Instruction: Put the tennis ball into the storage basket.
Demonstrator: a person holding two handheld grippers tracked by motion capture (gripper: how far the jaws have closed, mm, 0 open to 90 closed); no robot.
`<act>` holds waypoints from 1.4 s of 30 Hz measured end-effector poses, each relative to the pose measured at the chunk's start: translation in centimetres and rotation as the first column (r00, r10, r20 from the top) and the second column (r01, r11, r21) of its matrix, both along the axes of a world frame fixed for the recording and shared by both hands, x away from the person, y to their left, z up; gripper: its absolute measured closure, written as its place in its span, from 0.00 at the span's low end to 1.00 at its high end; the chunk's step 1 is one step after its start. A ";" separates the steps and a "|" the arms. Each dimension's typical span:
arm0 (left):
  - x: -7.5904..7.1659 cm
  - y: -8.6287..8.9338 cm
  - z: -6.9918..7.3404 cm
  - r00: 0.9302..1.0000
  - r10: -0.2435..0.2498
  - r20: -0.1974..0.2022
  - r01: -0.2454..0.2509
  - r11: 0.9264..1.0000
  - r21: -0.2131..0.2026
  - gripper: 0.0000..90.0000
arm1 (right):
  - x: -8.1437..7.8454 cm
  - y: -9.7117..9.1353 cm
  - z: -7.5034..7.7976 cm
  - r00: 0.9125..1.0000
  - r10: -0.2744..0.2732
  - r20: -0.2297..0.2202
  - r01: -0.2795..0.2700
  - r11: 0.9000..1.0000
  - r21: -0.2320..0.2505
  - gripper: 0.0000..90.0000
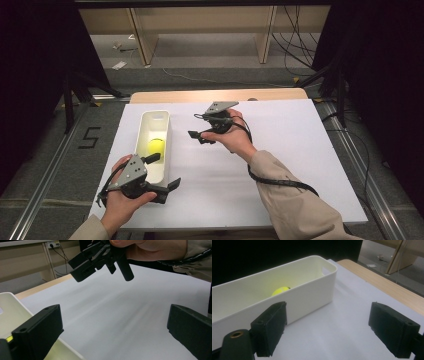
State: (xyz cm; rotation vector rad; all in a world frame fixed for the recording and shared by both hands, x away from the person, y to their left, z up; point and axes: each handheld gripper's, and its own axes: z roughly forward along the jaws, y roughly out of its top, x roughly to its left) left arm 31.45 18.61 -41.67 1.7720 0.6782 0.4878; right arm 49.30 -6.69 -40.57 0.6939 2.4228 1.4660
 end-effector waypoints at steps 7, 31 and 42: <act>0.0 0.0 0.0 1.000 0.000 0.003 0.000 1.000 0.002 0.00 | -0.2 -1.8 0.1 1.000 -0.023 0.003 0.023 1.000 0.009 0.18; 0.0 0.0 0.0 1.000 0.005 0.002 -0.005 1.000 0.000 0.00 | -1.8 -9.0 -0.1 0.994 -0.113 0.012 0.113 0.993 0.021 0.18; -0.1 -0.1 0.1 1.000 0.002 0.004 -0.002 1.000 -0.001 0.00 | -3.4 -13.3 -0.2 0.983 -0.181 0.012 0.181 0.983 0.037 0.18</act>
